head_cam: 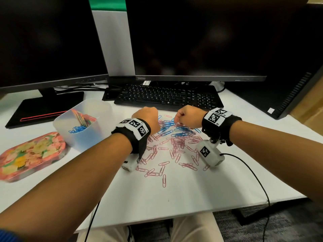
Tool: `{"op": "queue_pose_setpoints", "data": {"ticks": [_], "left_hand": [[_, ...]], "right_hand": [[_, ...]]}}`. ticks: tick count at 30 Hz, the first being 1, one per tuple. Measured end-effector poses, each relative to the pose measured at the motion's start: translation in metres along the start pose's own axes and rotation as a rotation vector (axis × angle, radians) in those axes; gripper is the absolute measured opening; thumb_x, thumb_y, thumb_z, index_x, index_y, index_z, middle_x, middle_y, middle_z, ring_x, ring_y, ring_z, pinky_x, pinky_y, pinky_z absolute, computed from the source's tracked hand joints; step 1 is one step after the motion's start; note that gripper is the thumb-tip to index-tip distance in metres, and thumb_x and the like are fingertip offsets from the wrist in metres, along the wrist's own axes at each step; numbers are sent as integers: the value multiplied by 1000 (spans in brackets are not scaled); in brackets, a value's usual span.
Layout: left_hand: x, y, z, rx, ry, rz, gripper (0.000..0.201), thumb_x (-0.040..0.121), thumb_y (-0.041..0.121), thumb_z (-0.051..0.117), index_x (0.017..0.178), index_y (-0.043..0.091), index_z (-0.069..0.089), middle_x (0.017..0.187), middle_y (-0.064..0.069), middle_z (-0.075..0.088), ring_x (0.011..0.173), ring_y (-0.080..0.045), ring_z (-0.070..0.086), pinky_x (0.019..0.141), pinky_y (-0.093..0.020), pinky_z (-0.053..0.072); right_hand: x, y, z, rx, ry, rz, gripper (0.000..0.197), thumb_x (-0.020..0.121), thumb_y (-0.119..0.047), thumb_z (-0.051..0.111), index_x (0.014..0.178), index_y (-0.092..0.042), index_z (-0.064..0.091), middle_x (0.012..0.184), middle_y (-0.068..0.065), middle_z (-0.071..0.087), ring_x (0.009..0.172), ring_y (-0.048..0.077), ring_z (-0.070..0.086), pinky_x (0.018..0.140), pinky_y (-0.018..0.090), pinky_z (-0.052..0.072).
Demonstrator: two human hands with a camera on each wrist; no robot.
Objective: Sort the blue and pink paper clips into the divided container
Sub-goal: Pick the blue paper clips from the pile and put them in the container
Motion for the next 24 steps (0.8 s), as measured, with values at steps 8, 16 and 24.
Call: {"op": "queue_pose_setpoints", "data": {"ticks": [8,16,24], "left_hand": [[3,30,19,6,-80,135,15,83,20,64,96,15,71,97,-6,70,90,-28,66,81,-38,57],[5,25,23,-13,-110,102,16,85,20,62,98,11,67,98,-8,69,91,-26,65,81,-37,56],[5,4,5,-165,-20,91,15,83,14,61,71,23,64,95,0,70,93,-22,65,82,-29,54]], "right_hand": [[-11,0,13,-370,-42,-119,33,79,-2,52,94,-23,72,75,-14,58,82,14,58,77,25,51],[-10,3,17,-379,-37,-137,31,82,-4,51,99,-21,72,102,-3,69,90,15,60,87,31,53],[-6,1,21,-418,-85,-97,31,84,-5,49,99,-21,70,95,-4,62,89,18,57,80,28,51]]}}
Point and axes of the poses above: each hand's wrist, its own x-axis towards the middle knuckle, its own z-axis out of the palm, y = z × x, the point moved 5 cm from there along x, towards the middle knuckle
